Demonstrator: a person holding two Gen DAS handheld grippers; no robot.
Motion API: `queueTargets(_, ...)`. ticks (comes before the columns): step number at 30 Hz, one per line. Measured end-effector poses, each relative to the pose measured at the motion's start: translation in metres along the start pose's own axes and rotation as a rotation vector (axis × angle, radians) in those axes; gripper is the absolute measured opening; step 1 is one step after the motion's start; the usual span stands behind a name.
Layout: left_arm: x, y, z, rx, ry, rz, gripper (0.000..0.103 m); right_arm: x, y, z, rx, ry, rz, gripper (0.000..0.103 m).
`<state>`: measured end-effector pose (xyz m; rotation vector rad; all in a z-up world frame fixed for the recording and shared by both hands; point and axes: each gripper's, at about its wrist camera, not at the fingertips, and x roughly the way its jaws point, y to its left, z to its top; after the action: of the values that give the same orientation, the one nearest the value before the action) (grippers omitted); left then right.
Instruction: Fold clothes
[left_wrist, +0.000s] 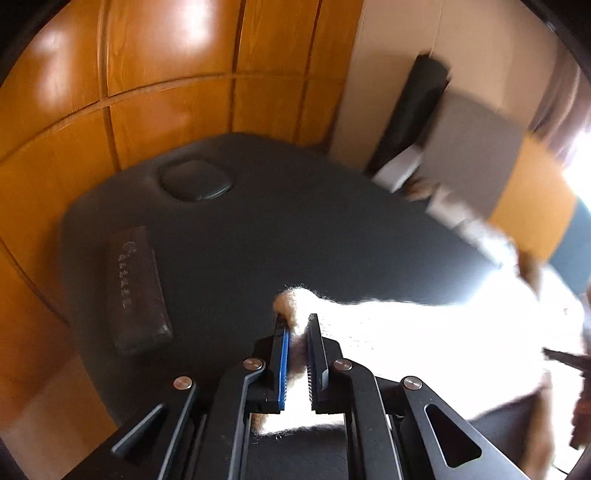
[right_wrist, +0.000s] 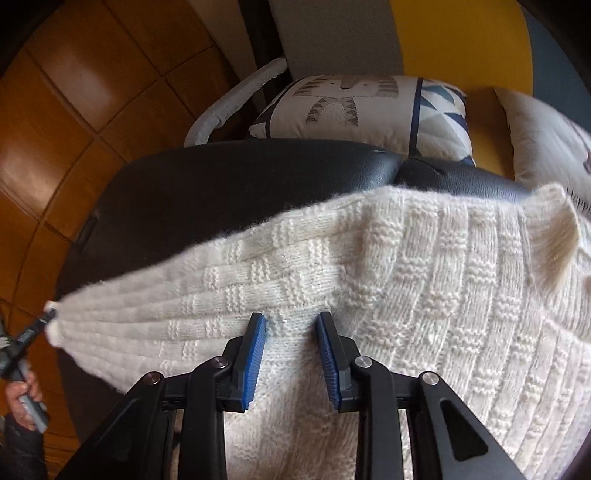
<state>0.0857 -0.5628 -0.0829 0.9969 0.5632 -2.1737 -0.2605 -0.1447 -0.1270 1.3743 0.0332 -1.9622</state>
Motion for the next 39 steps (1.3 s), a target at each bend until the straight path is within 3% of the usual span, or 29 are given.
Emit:
queueTargets(6,0.048,-0.007,-0.005,0.060,0.071,0.084,0.008,0.002,-0.001,0.001,-0.002,0.013,0.004,0.028)
queueTargets(9,0.050,-0.007,0.000,0.033,0.090,0.058,0.010,0.000,-0.002,0.001,0.009,0.013,0.013,0.029)
queueTargets(10,0.049,-0.001,0.002,0.006,0.095,0.042,0.016,-0.004,-0.002,0.000,0.011,0.005,0.019,0.029)
queueTargets(13,0.035,0.022,0.003,-0.123,0.095,-0.005,0.018,-0.023,0.000,-0.003,0.010,-0.049,0.043,0.030)
queueTargets(18,0.010,0.064,-0.002,-0.230,0.085,-0.024,0.031,-0.046,0.012,-0.011,-0.006,-0.078,0.154,0.030)
queueTargets(20,0.012,0.070,-0.010,-0.239,0.126,-0.083,0.031,-0.045,0.022,-0.013,-0.031,-0.051,0.197,0.030)
queueTargets(26,0.029,0.044,-0.032,-0.165,0.185,-0.144,0.031,-0.025,0.055,-0.014,-0.144,0.033,0.139,0.030)
queueTargets(28,0.033,0.033,-0.035,-0.129,0.166,-0.121,0.031,-0.014,0.057,-0.014,-0.158,0.067,0.099,0.030)
queueTargets(29,0.031,0.029,-0.037,-0.112,0.158,-0.103,0.027,-0.009,0.057,-0.015,-0.159,0.082,0.087,0.030)
queueTargets(31,0.023,0.022,-0.040,-0.089,0.143,-0.072,0.004,-0.001,0.056,-0.017,-0.165,0.105,0.070,0.030)
queueTargets(35,-0.002,0.030,-0.046,-0.093,0.063,-0.015,0.004,0.006,0.054,-0.020,-0.176,0.103,0.090,0.030)
queueTargets(39,0.018,0.038,-0.055,-0.080,0.101,0.062,0.004,0.001,0.048,-0.024,-0.153,0.087,0.115,0.030)
